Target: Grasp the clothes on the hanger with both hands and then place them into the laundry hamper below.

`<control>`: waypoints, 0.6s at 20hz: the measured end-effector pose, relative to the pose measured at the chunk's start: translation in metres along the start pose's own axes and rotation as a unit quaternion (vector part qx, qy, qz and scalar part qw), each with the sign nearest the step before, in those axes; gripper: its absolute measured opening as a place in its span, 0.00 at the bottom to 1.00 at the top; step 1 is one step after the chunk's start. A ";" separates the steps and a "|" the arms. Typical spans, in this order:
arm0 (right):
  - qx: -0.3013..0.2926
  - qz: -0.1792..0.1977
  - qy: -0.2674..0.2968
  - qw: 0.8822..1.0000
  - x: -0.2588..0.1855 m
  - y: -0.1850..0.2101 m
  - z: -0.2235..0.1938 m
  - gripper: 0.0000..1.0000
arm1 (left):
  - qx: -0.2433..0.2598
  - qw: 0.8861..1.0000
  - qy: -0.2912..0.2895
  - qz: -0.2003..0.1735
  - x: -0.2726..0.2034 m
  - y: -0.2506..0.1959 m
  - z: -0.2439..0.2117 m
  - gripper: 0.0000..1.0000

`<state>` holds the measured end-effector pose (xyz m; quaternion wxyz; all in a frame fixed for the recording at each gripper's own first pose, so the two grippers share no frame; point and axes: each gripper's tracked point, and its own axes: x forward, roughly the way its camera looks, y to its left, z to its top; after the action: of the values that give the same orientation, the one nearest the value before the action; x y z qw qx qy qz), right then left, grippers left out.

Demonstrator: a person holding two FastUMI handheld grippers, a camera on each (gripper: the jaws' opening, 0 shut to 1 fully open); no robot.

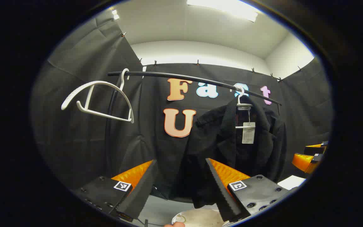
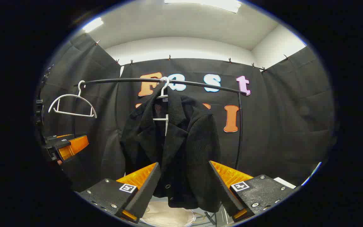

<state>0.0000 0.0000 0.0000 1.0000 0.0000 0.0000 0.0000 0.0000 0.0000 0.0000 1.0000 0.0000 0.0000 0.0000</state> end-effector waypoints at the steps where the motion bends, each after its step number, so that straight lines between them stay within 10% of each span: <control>1: 0.000 0.001 0.000 1.000 -0.001 0.001 0.000 0.88 | -0.001 1.000 0.002 0.000 0.000 0.000 0.000 0.97; 12: -0.001 -0.004 -0.001 1.000 -0.001 -0.002 -0.011 0.93 | -0.010 1.000 -0.004 -0.008 0.005 -0.006 -0.002 1.00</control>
<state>-0.0009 -0.0017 -0.0105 1.0000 -0.0008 -0.0006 -0.0040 0.0053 -0.0056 -0.0022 0.9999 -0.0097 -0.0038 -0.0076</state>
